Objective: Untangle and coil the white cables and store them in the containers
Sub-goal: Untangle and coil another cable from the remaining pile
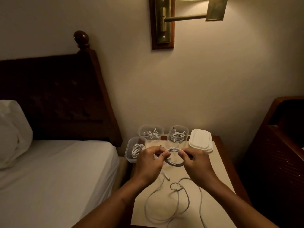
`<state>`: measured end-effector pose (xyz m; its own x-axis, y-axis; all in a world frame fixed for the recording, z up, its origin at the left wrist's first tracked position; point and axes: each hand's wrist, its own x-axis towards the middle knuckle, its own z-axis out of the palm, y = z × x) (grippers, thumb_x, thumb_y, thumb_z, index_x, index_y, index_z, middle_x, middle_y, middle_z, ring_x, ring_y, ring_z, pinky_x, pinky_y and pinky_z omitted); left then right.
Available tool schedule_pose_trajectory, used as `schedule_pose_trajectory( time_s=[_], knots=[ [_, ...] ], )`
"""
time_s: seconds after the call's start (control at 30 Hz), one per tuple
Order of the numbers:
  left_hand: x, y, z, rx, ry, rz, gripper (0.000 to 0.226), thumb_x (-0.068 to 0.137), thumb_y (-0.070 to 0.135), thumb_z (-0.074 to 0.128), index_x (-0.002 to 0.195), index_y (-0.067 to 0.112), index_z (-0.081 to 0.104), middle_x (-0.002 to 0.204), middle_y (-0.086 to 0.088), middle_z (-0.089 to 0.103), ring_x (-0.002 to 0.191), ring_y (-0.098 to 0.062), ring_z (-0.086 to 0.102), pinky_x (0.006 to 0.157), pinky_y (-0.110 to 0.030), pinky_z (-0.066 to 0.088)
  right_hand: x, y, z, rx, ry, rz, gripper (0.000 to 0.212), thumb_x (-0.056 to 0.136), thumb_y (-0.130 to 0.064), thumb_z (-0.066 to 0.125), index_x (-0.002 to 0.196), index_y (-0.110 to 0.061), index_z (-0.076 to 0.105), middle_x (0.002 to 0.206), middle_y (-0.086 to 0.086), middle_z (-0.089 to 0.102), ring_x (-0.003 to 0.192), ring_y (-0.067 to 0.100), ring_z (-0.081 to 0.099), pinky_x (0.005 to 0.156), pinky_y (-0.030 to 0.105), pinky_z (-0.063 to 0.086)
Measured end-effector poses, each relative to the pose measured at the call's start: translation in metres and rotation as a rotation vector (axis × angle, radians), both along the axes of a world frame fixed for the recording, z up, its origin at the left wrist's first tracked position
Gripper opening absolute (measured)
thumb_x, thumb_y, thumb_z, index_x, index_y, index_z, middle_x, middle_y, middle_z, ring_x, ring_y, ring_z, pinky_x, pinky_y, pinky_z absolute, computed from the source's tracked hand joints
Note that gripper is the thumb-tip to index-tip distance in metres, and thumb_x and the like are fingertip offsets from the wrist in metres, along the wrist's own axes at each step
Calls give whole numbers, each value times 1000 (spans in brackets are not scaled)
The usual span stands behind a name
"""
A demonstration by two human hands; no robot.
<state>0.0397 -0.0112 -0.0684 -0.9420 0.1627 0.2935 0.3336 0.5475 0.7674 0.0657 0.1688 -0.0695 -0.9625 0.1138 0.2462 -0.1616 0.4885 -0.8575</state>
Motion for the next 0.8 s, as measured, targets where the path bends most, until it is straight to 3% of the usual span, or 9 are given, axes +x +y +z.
schedule_pose_trajectory(
  time_s=[0.13, 0.27, 0.37, 0.43, 0.53, 0.63, 0.7, 0.8],
  knots=[
    [-19, -4, -46, 25, -67, 27, 19, 104, 39, 54, 109, 29, 70, 107, 13, 62, 98, -1, 59, 86, -29, 53, -25, -19, -25, 20, -40, -18, 19, 100, -21, 60, 97, -23, 78, 79, -10, 72, 72, 6, 64, 64, 27, 55],
    [-31, -12, -79, -45, 2, 107, 45, 107, 53, 32, 133, 31, 61, 130, 17, 56, 122, -2, 53, 103, -26, 46, -47, -28, -47, 77, -87, -5, 20, 101, -21, 58, 98, -18, 78, 81, -5, 72, 72, 10, 64, 68, 35, 58],
    [-34, -25, -107, -250, 49, 136, 47, 107, 44, 26, 130, 24, 62, 130, 7, 57, 119, -12, 54, 102, -36, 48, -63, -27, -57, 70, -112, -48, 22, 101, -20, 58, 94, -14, 78, 77, -2, 71, 70, 13, 62, 65, 34, 53],
    [-34, -35, -131, -451, 11, 119, 50, 106, 37, 25, 138, 19, 59, 142, -1, 56, 131, -19, 49, 112, -39, 41, -77, -25, -60, 42, -137, -97, 26, 100, -20, 57, 86, -11, 77, 71, 2, 69, 68, 20, 62, 64, 36, 49],
    [-32, -46, -164, -672, -112, 2, 64, 104, 38, 9, 158, 16, 33, 165, -7, 30, 154, -21, 22, 127, -37, 16, -102, -24, -61, 22, -167, -153, 36, 99, -19, 57, 67, -7, 67, 55, 2, 56, 56, 24, 47, 57, 36, 37],
    [-28, -44, -183, -730, -153, -82, 66, 103, 47, 4, 163, 20, 8, 171, -1, -4, 157, -17, -12, 128, -38, -4, -135, -29, -58, 27, -182, -172, 39, 99, -20, 57, 61, -11, 59, 51, -1, 49, 51, 14, 40, 54, 31, 31],
    [-30, -43, -185, -706, -158, -69, 64, 106, 48, 15, 164, 21, 3, 168, 3, -14, 154, -13, -21, 128, -38, -8, -161, -33, -57, 31, -200, -174, 37, 99, -21, 56, 64, -15, 62, 53, -3, 53, 51, 11, 44, 52, 28, 33],
    [-31, -43, -184, -753, -138, -74, 67, 106, 49, 16, 164, 22, -3, 169, 1, -19, 153, -11, -26, 128, -41, -7, -210, -43, -66, 8, -231, -169, 40, 97, -26, 54, 65, -4, 64, 56, 5, 56, 58, 24, 58, 55, 33, 43]
  ],
)
